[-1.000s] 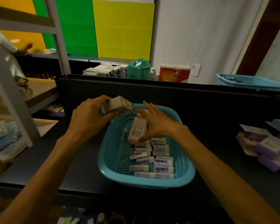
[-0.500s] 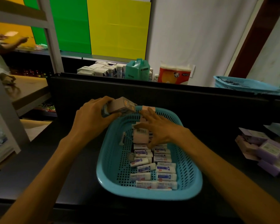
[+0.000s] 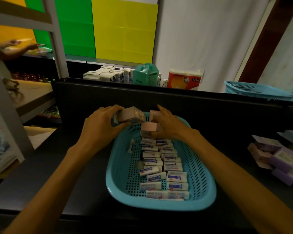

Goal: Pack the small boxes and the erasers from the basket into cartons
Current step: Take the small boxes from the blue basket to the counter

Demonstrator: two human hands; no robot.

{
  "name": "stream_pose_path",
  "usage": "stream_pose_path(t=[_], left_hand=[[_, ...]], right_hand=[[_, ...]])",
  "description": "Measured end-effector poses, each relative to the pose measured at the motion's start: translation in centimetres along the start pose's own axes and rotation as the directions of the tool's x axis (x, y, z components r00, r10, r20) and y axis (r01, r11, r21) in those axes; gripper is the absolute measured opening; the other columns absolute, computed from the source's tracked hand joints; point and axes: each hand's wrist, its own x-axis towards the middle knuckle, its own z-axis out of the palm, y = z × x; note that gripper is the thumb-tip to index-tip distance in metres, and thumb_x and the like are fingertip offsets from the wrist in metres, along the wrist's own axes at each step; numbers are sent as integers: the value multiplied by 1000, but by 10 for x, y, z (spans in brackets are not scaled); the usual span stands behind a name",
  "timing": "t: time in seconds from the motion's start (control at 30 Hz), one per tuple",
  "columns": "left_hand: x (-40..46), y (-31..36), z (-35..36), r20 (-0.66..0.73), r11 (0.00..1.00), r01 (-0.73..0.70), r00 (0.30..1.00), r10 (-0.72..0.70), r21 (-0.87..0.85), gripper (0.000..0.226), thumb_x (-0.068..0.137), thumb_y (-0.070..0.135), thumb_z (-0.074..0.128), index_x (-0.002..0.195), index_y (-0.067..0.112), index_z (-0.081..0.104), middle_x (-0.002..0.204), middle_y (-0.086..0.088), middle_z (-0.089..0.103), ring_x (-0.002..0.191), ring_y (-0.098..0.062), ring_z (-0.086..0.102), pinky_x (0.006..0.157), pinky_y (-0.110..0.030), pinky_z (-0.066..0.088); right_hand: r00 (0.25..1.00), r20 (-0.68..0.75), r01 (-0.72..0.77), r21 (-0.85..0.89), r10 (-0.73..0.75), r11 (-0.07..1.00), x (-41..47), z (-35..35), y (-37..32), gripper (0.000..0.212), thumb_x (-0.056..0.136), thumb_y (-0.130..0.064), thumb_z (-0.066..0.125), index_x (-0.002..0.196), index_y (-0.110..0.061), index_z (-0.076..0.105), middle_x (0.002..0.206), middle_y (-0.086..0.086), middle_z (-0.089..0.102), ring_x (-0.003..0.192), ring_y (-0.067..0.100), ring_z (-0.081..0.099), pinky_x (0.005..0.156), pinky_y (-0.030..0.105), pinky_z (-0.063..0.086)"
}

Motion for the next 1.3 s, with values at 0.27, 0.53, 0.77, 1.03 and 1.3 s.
stream_pose_path(t=[0.27, 0.53, 0.77, 1.03, 1.3], left_hand=[[0, 0, 1, 18, 1000, 0, 1000, -1, 26, 43, 81, 39, 66, 121, 25, 54, 106, 2, 62, 89, -6, 43, 74, -28, 41], [-2, 5, -2, 10, 1000, -13, 1000, 13, 12, 43, 81, 39, 66, 120, 25, 55, 105, 1, 62, 86, -7, 43, 71, -29, 41], [-4, 11, -3, 19, 999, -33, 999, 33, 26, 44, 81, 43, 65, 120, 26, 55, 103, 3, 62, 87, -8, 46, 68, -29, 40], [-3, 57, 3, -18, 993, -118, 993, 118, 14, 43, 80, 40, 67, 119, 23, 56, 104, 0, 64, 93, -20, 56, 68, -38, 50], [7, 155, 31, -16, 954, -298, 955, 297, -44, 42, 80, 38, 65, 118, 23, 56, 101, 0, 63, 89, -21, 53, 64, -32, 43]], right_hand=[[995, -97, -34, 18, 35, 999, 8, -5, 0, 56, 70, -53, 74, 108, -18, 51, 127, 5, 37, 114, 23, 34, 95, 41, 42], [990, -54, -127, 41, 129, 991, 10, -8, 5, 98, 73, -52, 73, 149, -23, 18, 138, 12, 35, 130, 33, 24, 106, 46, 29], [987, -151, -16, 187, 45, 982, -12, 1, 6, 54, 80, -41, 71, 128, -32, 47, 117, -1, 40, 105, 18, 47, 78, 24, 40], [872, -473, 22, 303, 130, 953, -91, -39, 28, 51, 80, -26, 73, 126, -23, 53, 127, 0, 42, 108, 6, 40, 79, 5, 34], [749, -605, -60, 347, 272, 936, -205, -53, 105, 48, 78, -19, 75, 122, -18, 56, 125, 9, 49, 109, 6, 45, 84, -3, 34]])
